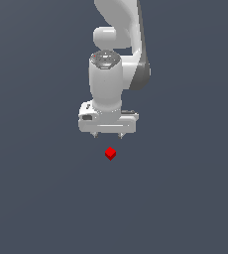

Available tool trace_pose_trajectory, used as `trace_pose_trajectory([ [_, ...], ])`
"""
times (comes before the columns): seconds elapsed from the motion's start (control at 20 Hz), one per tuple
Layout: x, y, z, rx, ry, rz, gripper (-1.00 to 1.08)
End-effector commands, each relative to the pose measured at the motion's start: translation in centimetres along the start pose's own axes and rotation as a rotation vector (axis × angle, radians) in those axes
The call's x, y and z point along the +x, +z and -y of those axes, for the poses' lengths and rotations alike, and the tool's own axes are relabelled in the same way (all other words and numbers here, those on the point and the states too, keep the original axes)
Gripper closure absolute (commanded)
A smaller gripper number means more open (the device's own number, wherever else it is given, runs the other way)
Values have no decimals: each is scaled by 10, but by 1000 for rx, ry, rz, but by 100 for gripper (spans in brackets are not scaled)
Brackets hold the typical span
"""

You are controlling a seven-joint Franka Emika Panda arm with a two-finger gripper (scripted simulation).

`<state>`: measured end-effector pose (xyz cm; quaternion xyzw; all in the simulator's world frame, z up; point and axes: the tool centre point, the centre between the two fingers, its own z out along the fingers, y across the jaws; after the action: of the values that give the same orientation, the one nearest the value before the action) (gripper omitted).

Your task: Pick up the red cube and move it to a goal position.

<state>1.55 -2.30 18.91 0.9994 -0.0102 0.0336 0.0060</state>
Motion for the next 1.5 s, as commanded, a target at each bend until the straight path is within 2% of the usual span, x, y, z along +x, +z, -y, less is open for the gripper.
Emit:
trace_pose_trajectory([
  [0.0, 0, 0, 0, 0, 0, 0, -92],
  [0.35, -1, 8, 0, -1, 34, 3, -92],
  [0.65, -3, 27, 0, -3, 117, 11, -92],
  [1.45, -16, 126, 3, -13, 535, 50, -92],
])
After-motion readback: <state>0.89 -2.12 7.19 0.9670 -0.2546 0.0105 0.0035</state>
